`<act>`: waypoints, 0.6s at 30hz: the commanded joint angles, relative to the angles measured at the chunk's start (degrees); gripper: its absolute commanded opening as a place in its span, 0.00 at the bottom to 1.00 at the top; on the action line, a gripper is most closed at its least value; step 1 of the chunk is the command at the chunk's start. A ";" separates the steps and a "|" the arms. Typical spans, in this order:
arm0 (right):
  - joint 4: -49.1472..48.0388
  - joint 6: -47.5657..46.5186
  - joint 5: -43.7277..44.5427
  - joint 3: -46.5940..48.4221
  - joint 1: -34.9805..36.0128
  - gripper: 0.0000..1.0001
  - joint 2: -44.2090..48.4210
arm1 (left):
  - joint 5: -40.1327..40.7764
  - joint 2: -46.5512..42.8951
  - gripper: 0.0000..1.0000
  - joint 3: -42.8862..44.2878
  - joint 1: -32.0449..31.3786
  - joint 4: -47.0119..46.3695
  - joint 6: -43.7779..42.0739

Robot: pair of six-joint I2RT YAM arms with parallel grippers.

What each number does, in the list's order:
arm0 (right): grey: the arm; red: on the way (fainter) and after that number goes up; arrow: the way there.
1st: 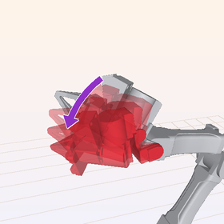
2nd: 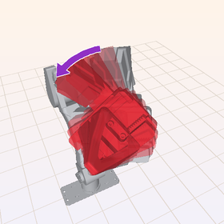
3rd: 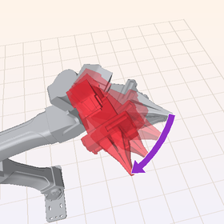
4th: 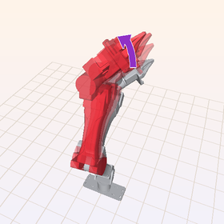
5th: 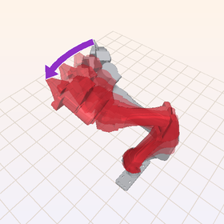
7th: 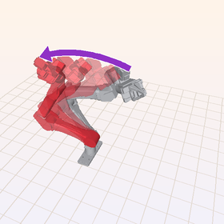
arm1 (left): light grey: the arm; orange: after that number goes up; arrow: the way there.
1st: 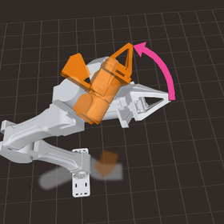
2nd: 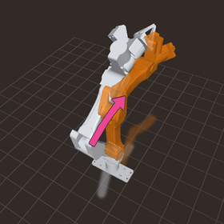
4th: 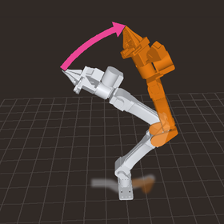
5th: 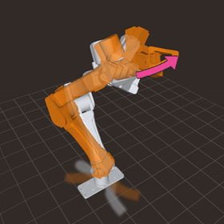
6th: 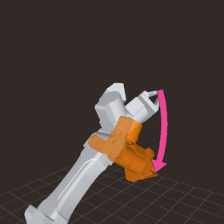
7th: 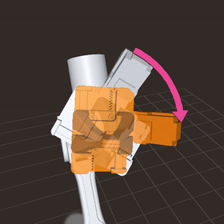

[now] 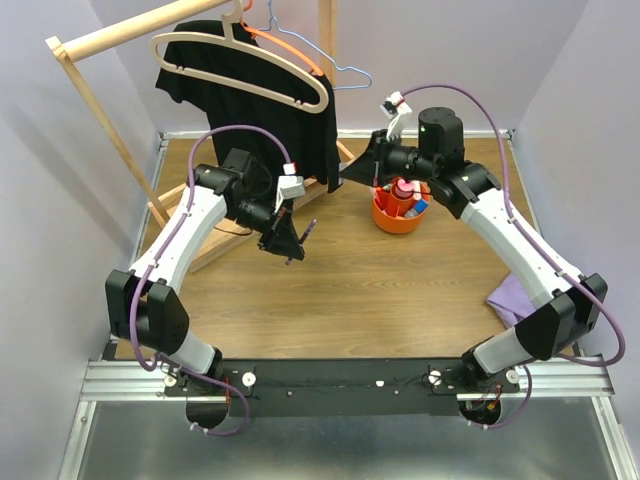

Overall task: Sort the stationery into containers
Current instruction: Close the pen cap on the pen.

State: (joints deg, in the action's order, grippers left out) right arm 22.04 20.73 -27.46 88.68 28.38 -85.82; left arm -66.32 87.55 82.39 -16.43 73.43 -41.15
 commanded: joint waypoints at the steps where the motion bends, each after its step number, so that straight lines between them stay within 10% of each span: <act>1: -14.30 2.91 -19.99 -3.16 0.36 0.01 1.53 | -3.02 -0.97 0.00 1.90 -3.44 13.68 -3.16; 18: -27.83 11.52 -16.66 -15.21 0.80 0.01 7.51 | -12.69 1.39 0.00 4.53 -2.03 11.30 -1.83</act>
State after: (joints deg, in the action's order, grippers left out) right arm 1.87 25.71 -47.48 76.16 28.77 -78.52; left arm -72.53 87.57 84.75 -19.16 76.49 -42.52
